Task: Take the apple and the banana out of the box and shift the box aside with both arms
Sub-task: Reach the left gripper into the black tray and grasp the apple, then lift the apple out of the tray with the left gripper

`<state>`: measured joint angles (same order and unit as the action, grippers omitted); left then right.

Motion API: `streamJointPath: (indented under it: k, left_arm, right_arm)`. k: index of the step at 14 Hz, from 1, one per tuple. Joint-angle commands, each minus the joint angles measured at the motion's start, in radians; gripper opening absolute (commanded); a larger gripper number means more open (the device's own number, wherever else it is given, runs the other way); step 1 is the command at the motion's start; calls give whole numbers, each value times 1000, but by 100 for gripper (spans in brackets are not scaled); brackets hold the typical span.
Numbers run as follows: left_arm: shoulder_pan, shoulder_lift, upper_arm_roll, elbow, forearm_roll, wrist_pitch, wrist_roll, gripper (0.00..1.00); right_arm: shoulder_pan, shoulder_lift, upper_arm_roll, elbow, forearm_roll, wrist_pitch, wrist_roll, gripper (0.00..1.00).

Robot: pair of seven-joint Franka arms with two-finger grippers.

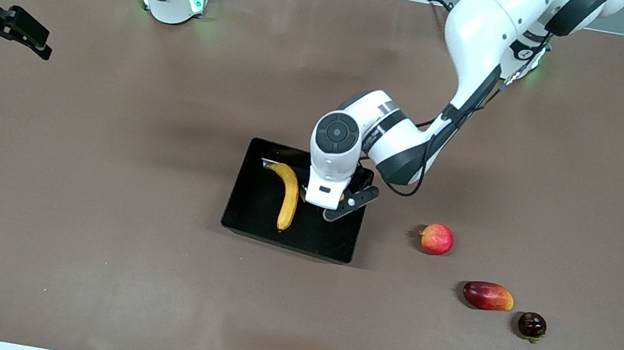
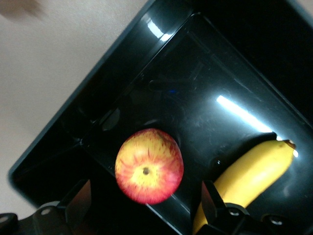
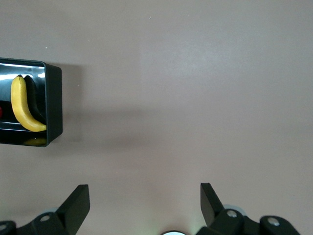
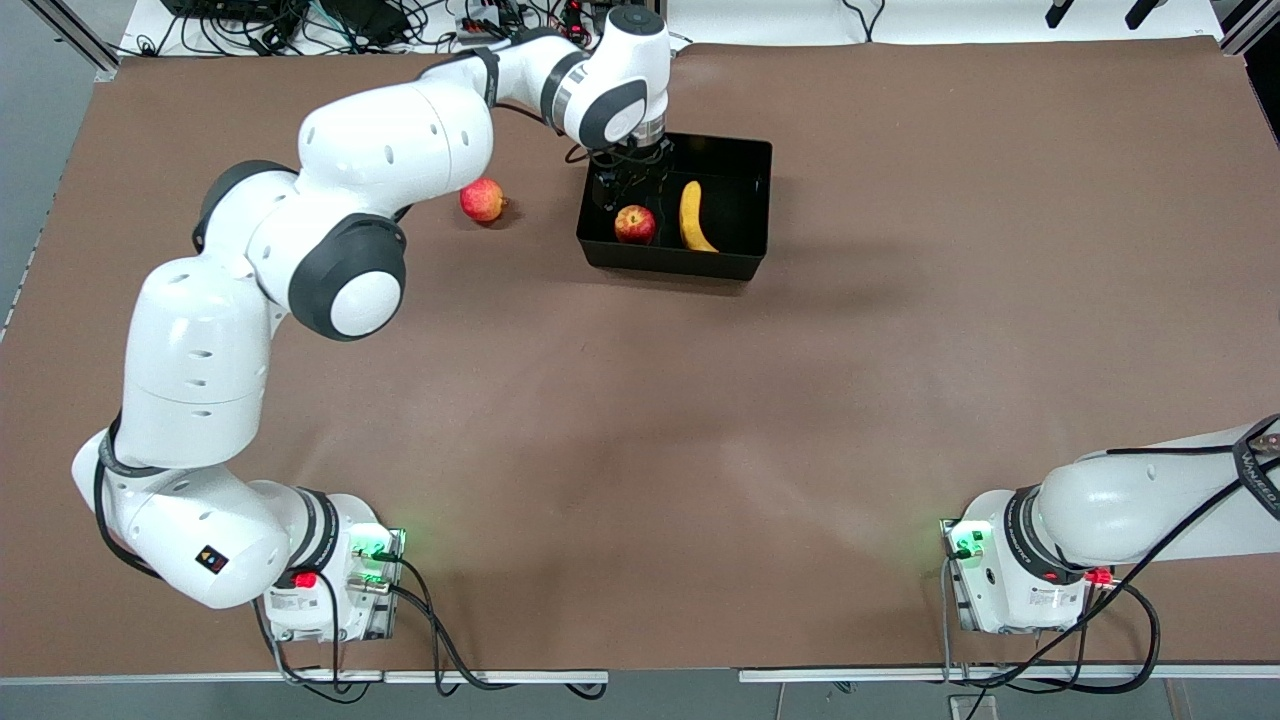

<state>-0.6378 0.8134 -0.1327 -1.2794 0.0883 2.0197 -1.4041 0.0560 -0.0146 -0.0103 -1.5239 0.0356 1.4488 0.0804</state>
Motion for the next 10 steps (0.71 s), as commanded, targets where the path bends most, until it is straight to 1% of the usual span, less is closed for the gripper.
streamJointPath:
  k: [1,6,7,8,9,10]
  left_arm:
    - [-11,44,8,29,21,28,-9,100]
    - [-25,75,8,23,41,37,-4,100]
    - [-25,79,8,23,39,42,-4,92]
    - [-25,79,8,25,39,42,-4,76]
    - [-25,75,8,25,39,42,-1,55]
    - [-22,63,8,26,39,40,23,29]
  right_arm:
    - [18,10,-2,14,-8,1,21,100]
    - [31,21,-2,18,-10,12,21,100]
    - [31,21,-2,18,-10,13,21,100]
    - [31,21,-2,18,-10,13,21,100]
    - [31,21,-2,18,-10,13,21,100]
    - [31,21,-2,18,-10,13,21,100]
